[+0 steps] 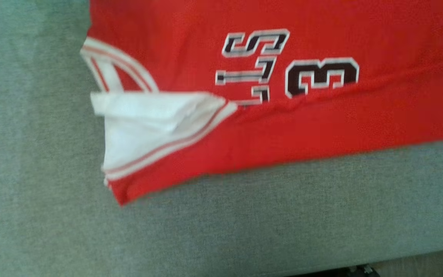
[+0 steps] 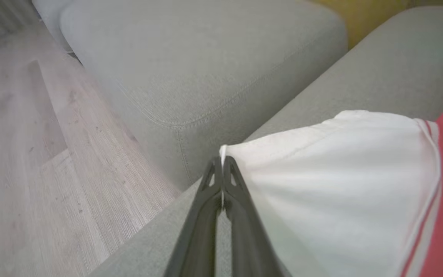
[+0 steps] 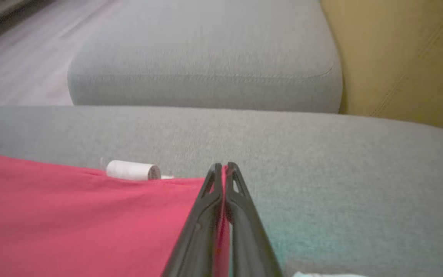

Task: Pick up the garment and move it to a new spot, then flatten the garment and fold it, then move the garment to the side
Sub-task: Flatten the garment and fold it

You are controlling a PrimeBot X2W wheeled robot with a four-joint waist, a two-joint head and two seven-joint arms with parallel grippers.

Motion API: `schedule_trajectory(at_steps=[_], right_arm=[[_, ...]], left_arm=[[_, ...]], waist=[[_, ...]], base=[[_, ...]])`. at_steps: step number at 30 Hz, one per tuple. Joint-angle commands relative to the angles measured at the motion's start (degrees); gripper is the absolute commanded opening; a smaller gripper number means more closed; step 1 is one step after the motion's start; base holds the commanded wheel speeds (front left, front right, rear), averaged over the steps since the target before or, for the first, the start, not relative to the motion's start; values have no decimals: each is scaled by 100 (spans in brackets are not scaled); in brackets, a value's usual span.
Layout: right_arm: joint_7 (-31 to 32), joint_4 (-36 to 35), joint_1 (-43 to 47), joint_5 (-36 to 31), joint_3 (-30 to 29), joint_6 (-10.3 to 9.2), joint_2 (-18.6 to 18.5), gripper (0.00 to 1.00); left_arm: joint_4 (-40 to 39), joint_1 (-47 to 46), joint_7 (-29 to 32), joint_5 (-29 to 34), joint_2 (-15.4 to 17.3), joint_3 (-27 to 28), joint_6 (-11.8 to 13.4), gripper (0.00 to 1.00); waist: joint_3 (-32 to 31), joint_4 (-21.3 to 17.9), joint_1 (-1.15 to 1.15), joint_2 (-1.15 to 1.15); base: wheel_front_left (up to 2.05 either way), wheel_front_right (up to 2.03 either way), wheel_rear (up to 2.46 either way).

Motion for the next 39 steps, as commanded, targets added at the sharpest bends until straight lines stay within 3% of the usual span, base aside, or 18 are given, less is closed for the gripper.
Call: schedule_trajectory(at_steps=[1,6,12,17,28,39], right_arm=[[-117,-44,16,95,-113,37,-288,0],[-480,-80,237,407,-183,37,-398,0],[-873,-226,750,566,-126,37,-605,0],[-1207,-239,1243,629,-120,37,-704,0],[-1589,-427,2250,553,-326,37,-738,0],[-1705,-563,3076,245,-872,37,-612,0]], left_arm=[[-14,-371,-105,26,176,291,13,0],[-91,-185,-533,-145,244,292,13,0],[-642,394,-892,-246,550,140,13,0],[-1275,1054,-1121,-272,827,39,172,0],[-2898,2389,-1690,-251,1646,-54,1099,0],[-3801,3316,-2094,-267,1941,-116,1833,0]], waist=[[-89,38,0,0],[-332,141,0,0],[-620,301,0,0],[-862,405,0,0],[-1141,406,0,0],[-1080,421,0,0]], base=[[0,0,0],[0,0,0],[0,0,0],[0,0,0],[0,0,0],[0,0,0]])
